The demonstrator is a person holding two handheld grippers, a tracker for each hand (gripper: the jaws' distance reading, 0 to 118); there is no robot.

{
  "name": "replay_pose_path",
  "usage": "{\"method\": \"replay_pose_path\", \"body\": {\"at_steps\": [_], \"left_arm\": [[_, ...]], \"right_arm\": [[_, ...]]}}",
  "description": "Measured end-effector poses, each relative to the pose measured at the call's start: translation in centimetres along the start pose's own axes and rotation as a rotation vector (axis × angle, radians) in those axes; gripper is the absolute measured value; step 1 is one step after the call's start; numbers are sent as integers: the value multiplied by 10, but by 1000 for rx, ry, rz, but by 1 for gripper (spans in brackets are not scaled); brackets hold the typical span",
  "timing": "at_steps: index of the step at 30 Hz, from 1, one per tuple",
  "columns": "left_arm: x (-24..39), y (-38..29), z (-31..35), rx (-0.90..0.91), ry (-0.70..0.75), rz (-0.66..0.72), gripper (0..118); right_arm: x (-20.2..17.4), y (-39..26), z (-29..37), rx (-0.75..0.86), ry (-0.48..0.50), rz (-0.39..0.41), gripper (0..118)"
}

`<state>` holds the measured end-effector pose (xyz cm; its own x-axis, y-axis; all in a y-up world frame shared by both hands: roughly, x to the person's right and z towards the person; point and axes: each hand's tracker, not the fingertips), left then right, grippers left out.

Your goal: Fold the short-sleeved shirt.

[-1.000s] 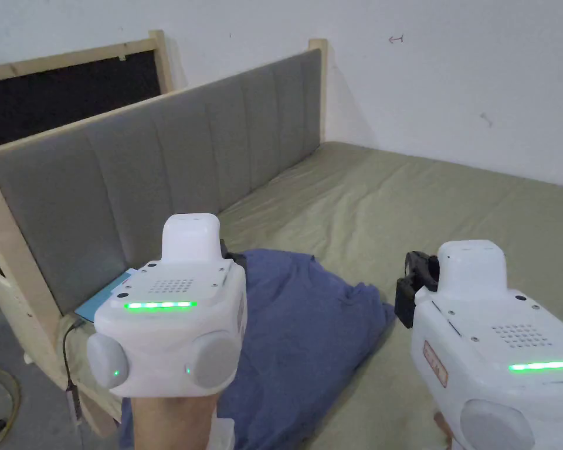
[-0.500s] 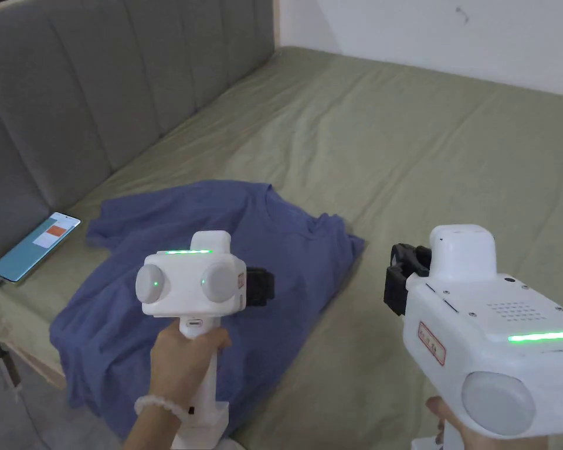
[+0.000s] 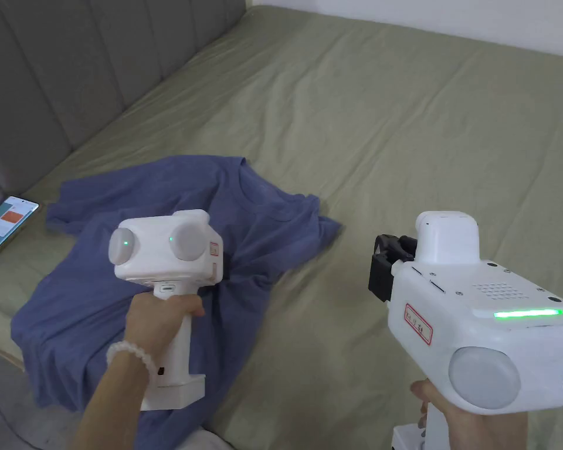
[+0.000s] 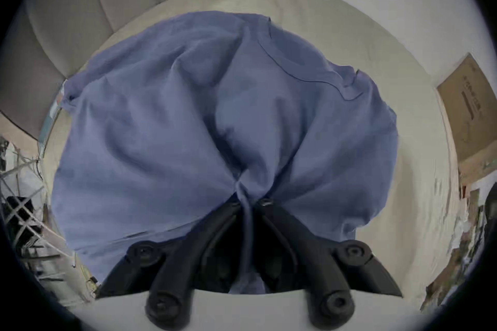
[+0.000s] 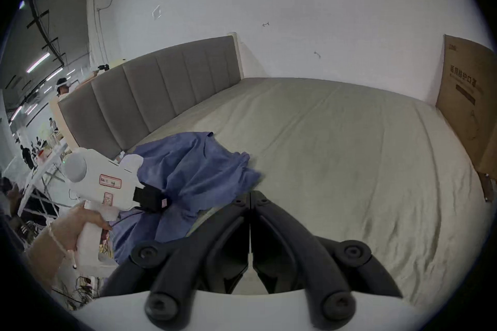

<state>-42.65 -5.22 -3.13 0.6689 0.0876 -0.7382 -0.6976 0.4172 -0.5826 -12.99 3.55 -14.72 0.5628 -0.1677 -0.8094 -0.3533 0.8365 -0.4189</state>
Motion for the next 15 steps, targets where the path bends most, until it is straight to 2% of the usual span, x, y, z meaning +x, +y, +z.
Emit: {"method": "replay_pose_path", "body": {"at_steps": [4, 7, 10, 13, 14, 15], "left_arm": [[-9, 5, 16, 20, -117, 140, 4], [-1, 14, 36, 39, -224, 162, 4], [27, 29, 61, 83, -346, 152, 4], [78, 50, 81, 128, -313, -5, 4], [97, 53, 89, 133, -335, -47, 4], [114, 62, 89, 136, -389, -32, 4]], "right_arm": [[11, 1, 12, 22, -11, -13, 0], [24, 2, 21, 27, -33, -50, 0], [39, 2, 37, 54, -58, -84, 0], [57, 6, 60, 87, -98, -106, 0], [65, 8, 70, 105, -119, -119, 0], [75, 11, 82, 129, -144, -136, 0]]}}
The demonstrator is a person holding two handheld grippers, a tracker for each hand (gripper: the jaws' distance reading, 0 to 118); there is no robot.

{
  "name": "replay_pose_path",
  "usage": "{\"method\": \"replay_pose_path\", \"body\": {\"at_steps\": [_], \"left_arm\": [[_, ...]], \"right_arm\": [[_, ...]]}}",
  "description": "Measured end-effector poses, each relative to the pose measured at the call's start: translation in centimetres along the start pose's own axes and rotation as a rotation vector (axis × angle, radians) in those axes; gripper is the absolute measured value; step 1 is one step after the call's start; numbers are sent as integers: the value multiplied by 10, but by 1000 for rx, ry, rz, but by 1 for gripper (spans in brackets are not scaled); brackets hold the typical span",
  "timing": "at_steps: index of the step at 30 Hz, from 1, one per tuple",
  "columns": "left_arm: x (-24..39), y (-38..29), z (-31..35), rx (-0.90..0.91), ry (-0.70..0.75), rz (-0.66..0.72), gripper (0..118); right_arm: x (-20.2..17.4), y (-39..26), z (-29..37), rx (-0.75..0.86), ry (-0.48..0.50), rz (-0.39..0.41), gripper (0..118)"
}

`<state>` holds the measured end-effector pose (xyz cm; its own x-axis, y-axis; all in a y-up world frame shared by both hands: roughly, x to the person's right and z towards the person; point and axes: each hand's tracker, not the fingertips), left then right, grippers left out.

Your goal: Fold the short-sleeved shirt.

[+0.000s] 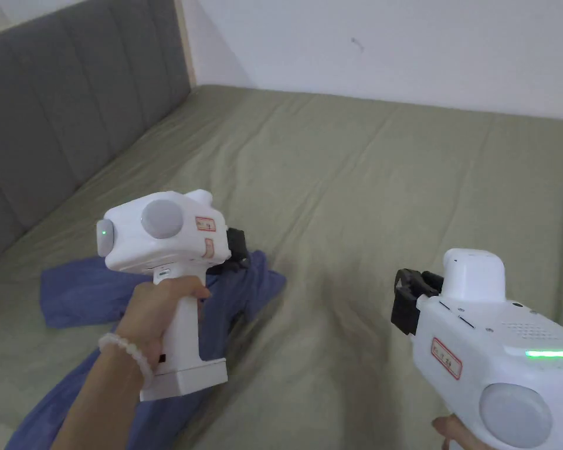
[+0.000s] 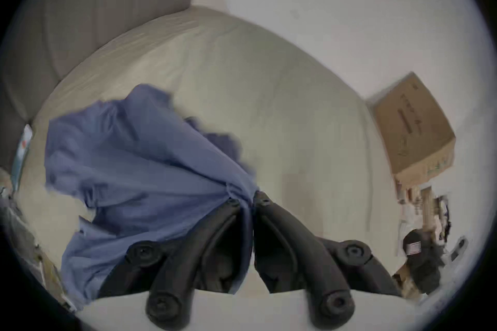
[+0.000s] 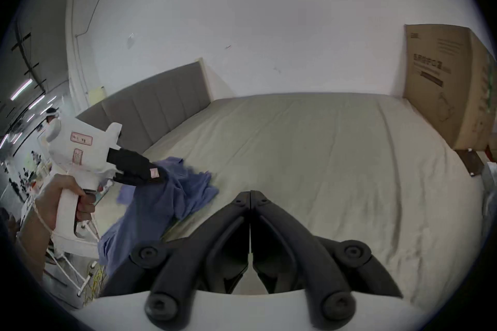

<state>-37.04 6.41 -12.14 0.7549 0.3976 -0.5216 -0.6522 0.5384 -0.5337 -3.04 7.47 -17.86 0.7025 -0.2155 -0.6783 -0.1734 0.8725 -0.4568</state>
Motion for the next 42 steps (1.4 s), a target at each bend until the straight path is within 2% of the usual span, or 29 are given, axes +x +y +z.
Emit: {"method": "replay_pose_path", "body": {"at_steps": [1, 3, 5, 7, 11, 13, 16, 19, 23, 25, 27, 29, 31, 32, 34, 35, 37, 39, 40, 42], "left_arm": [[16, 2, -1, 10, -68, 10, 4], [70, 0, -2, 3, -190, -70, 4], [134, -7, 0, -10, -225, -229, 4], [194, -18, 1, -10, -301, -327, 4], [301, -45, 12, -48, -586, -404, 4], [335, -68, 24, -38, -660, -509, 4], [362, -110, 12, -61, -610, -589, 4], [361, -166, -41, -209, -430, -648, 4], [329, -258, -113, -454, -190, -773, 4], [308, -287, -131, -503, -212, -737, 4], [310, -281, -116, -373, -230, -712, 4], [317, -275, -108, -404, -218, -756, 6], [318, -269, -103, -397, -231, -794, 18], [316, -265, -100, -391, -232, -791, 39], [310, -252, -89, -384, -241, -768, 96], [304, -243, -82, -379, -247, -738, 112], [285, -217, -61, -317, -311, -635, 109], [269, -194, -49, -279, -285, -575, 106], [257, -182, -43, -253, -257, -547, 94], [235, -167, -35, -204, -217, -514, 6]], "right_arm": [[9, 3, 7, 19, -17, -15, 0], [34, 14, 30, 66, -80, -50, 0], [59, 22, 53, 111, -149, -74, 0], [84, 29, 82, 159, -216, -92, 0], [134, 36, 144, 220, -374, -98, 0], [155, 34, 169, 233, -439, -123, 0], [182, 25, 198, 242, -503, -156, 0], [198, 11, 209, 208, -554, -163, 0], [206, -10, 205, 143, -564, -181, 0], [206, -17, 197, 113, -553, -185, 0], [203, -22, 187, 80, -540, -177, 0], [199, -24, 177, 59, -531, -170, 0], [194, -24, 169, 49, -505, -177, 0], [191, -24, 167, 50, -488, -178, 0], [185, -22, 161, 42, -460, -162, 0], [182, -21, 157, 37, -454, -146, 0], [175, -17, 150, 28, -439, -130, 0], [171, -14, 144, 25, -415, -127, 0], [167, -13, 140, 25, -403, -127, 0], [159, -12, 135, 23, -376, -124, 0]]}}
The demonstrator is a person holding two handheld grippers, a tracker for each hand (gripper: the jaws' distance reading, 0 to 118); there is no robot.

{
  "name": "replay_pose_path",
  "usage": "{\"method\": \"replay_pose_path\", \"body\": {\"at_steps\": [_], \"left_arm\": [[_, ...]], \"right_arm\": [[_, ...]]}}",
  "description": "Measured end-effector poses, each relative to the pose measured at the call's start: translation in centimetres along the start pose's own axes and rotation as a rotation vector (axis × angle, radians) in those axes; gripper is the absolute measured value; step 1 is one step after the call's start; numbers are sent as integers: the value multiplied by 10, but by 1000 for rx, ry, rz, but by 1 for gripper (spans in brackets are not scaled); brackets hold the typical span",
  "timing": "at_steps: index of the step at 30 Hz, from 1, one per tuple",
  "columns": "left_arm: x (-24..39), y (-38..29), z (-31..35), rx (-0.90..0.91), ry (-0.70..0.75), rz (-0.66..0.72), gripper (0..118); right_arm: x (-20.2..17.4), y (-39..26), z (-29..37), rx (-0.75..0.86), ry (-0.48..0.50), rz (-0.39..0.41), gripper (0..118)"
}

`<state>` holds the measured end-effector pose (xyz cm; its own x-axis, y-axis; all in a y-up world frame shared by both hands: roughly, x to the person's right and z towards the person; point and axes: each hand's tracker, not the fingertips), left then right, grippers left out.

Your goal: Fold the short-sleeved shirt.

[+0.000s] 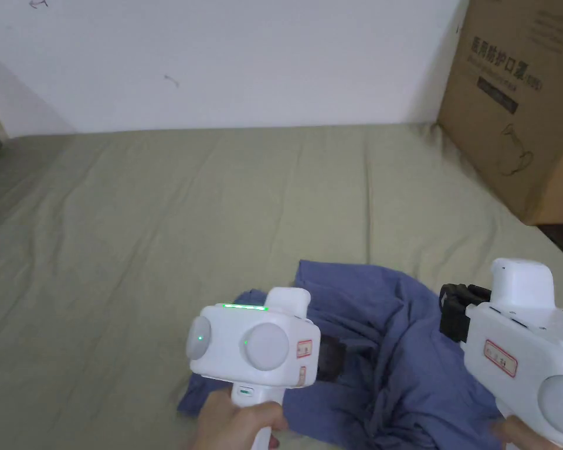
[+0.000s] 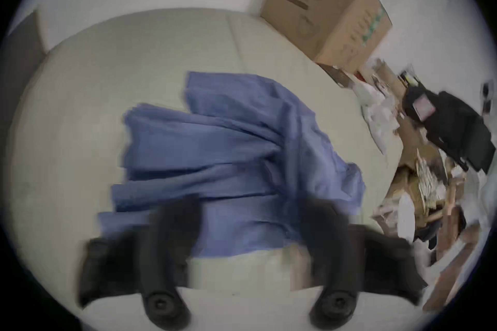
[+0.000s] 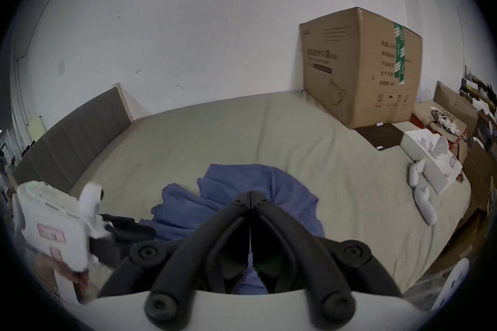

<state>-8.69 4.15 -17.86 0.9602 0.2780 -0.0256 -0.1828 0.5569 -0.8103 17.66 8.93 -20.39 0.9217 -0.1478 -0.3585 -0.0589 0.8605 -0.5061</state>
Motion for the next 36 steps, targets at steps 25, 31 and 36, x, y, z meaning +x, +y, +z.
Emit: {"method": "replay_pose_path", "body": {"at_steps": [25, 31, 36], "left_arm": [[-128, 108, -160, -235, 312, 116, 50], [-133, 108, -130, -139, 258, 146, 2], [-131, 107, -101, -91, 214, 176, 2]], "right_arm": [[-1, -27, -113, -203, 68, -34, 0], [13, -20, -120, -226, 68, -24, 0], [33, 27, -152, -269, 88, 78, 95]]}}
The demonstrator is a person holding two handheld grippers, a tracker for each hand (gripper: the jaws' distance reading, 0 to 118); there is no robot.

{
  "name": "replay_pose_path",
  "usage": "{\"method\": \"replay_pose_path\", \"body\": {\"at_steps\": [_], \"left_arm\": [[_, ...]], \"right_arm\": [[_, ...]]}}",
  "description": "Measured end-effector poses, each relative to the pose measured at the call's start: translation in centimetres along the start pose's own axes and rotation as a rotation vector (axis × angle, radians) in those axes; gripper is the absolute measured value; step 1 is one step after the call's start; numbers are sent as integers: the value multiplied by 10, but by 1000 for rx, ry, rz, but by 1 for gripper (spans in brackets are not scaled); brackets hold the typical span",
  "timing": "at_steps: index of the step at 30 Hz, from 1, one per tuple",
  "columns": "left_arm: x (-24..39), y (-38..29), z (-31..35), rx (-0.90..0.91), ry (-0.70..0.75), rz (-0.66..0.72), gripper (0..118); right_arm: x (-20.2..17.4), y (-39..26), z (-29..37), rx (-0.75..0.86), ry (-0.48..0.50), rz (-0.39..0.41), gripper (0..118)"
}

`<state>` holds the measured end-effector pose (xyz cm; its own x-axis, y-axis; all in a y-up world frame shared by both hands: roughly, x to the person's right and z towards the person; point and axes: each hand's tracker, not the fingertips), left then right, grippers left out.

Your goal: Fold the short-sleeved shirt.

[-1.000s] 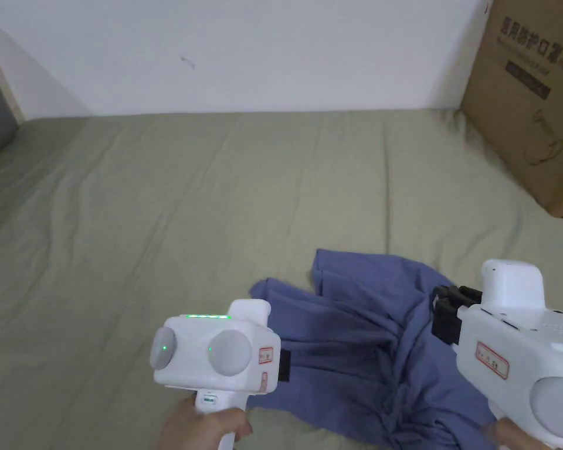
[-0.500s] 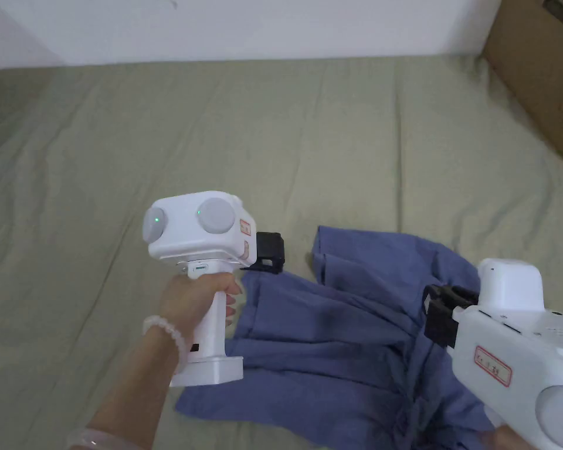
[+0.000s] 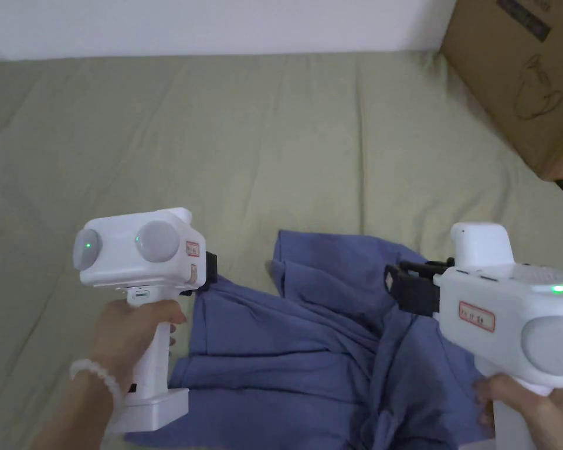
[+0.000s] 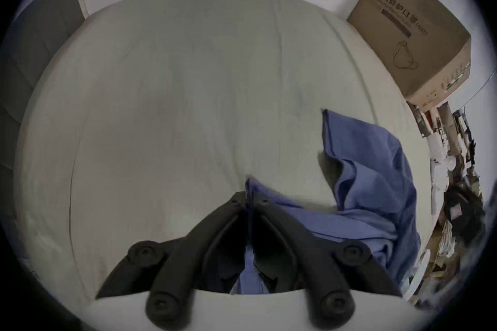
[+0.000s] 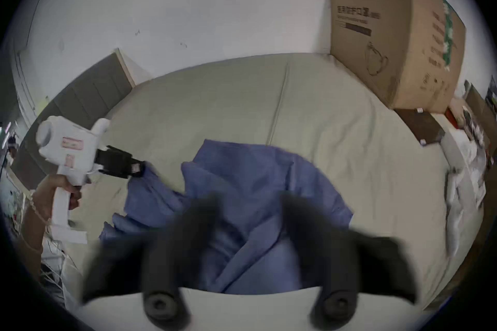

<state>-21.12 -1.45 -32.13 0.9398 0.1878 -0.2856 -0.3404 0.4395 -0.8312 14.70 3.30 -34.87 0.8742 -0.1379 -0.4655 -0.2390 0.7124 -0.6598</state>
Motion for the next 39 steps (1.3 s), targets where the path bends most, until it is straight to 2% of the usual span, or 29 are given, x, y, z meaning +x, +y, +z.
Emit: {"method": "replay_pose_path", "body": {"at_steps": [3, 5, 8, 10, 11, 12, 13, 15, 18, 19, 22, 24, 33, 37, 39], "left_arm": [[7, -3, 17, 43, -13, -47, 2], [9, -6, 26, 63, -13, -72, 2], [4, -3, 27, 73, -35, -54, 2], [3, -3, 27, 74, -44, -44, 2], [3, -3, 27, 74, -47, -39, 2], [3, -3, 27, 74, -50, -37, 2], [3, -4, 27, 73, -52, -36, 2], [2, -4, 29, 75, -54, -47, 2], [-1, -3, 32, 83, -59, -54, 2], [-2, -2, 34, 86, -58, -47, 2], [-5, -2, 49, 104, -57, -33, 2], [-5, -1, 64, 126, -45, -44, 2], [-18, -3, 180, 323, 52, -60, 2], [-37, -1, 242, 431, 85, 19, 2], [-43, 1, 277, 494, 117, 0, 2]], "right_arm": [[22, 37, -35, -9, 7, 16, 95], [32, 60, -65, -103, -58, 41, 95], [44, 74, -110, -182, -104, 100, 95], [52, 67, -143, -299, -136, 124, 90], [55, 57, -157, -358, -141, 134, 65], [57, 47, -167, -426, -146, 110, 17], [57, 39, -174, -459, -124, 106, 1], [54, 39, -161, -328, -156, 76, 1], [48, 46, -158, -344, -146, 141, 1], [51, 51, -157, -336, -164, 142, 1], [54, 68, -134, -274, -132, 94, 1], [47, 82, -105, -231, -143, 109, 1], [42, 144, 41, 17, -112, 29, 1], [38, 168, 108, 131, -127, 34, 1], [34, 180, 143, 189, -133, 14, 1]]}}
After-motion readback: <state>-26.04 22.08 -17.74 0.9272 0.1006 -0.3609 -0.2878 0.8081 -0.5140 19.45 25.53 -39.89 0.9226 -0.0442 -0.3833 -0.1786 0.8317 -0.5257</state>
